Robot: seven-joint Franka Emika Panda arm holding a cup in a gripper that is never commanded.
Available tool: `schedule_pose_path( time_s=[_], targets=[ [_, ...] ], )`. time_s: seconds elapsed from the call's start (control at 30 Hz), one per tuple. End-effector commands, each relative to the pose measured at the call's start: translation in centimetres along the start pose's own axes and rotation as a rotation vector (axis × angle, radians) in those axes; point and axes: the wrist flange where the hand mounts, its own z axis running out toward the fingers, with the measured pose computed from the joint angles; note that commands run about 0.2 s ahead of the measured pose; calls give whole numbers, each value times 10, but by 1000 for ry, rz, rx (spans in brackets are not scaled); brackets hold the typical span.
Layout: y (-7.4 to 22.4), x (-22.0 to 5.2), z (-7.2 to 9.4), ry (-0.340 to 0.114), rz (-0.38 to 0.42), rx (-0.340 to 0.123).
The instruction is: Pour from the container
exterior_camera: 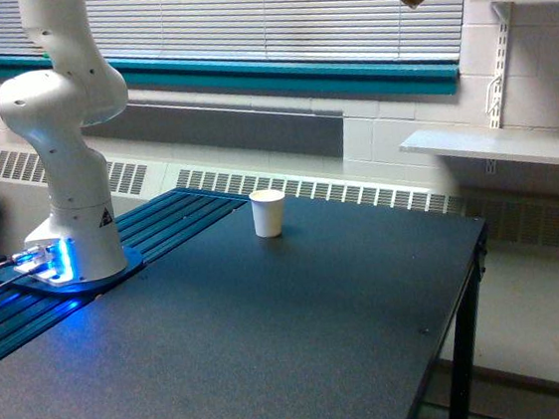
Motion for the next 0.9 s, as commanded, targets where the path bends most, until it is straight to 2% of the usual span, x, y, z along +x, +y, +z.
schedule_pose_path(
  time_s=[0.03, 0.3, 0.67, 0.9],
  targets=[
    [-8, -70, 43, -132, -53, -44],
    [25, -116, 78, -229, -68, -124],
    [27, -128, 73, -223, -101, -138],
    [26, -149, 66, -220, -133, -148]
  ],
)
